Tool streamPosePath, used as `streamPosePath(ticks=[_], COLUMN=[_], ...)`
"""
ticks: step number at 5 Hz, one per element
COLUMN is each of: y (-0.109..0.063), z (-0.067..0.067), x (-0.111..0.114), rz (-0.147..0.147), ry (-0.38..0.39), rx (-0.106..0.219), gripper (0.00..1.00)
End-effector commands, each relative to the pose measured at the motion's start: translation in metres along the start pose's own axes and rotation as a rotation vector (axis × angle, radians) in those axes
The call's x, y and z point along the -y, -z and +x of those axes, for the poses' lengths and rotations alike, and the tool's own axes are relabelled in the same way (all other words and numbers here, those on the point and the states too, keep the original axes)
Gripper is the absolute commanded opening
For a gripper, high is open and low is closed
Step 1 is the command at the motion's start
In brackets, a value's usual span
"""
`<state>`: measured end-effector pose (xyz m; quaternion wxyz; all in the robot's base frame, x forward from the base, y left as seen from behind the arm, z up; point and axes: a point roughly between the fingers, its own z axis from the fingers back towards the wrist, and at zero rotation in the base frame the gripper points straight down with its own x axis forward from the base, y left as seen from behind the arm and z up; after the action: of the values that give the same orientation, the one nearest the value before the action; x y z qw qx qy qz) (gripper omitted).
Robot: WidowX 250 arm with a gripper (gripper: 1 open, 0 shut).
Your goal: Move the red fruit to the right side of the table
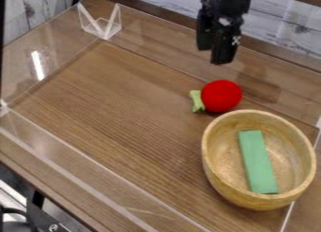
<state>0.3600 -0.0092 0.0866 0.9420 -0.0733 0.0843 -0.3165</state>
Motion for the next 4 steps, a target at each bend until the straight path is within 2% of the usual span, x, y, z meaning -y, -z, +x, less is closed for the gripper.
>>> streamPosePath(ticks=[1, 3, 4], y=[-0.028, -0.019, -0.007], z=[-0.010, 0.005, 0.000], x=[0.006, 0.004, 0.001], rz=[0.068, 0.070, 0.068], ry=[0.011, -0.019, -0.034], rx=[0.076, 0.076, 0.075], gripper=[1.00, 1.00, 1.00])
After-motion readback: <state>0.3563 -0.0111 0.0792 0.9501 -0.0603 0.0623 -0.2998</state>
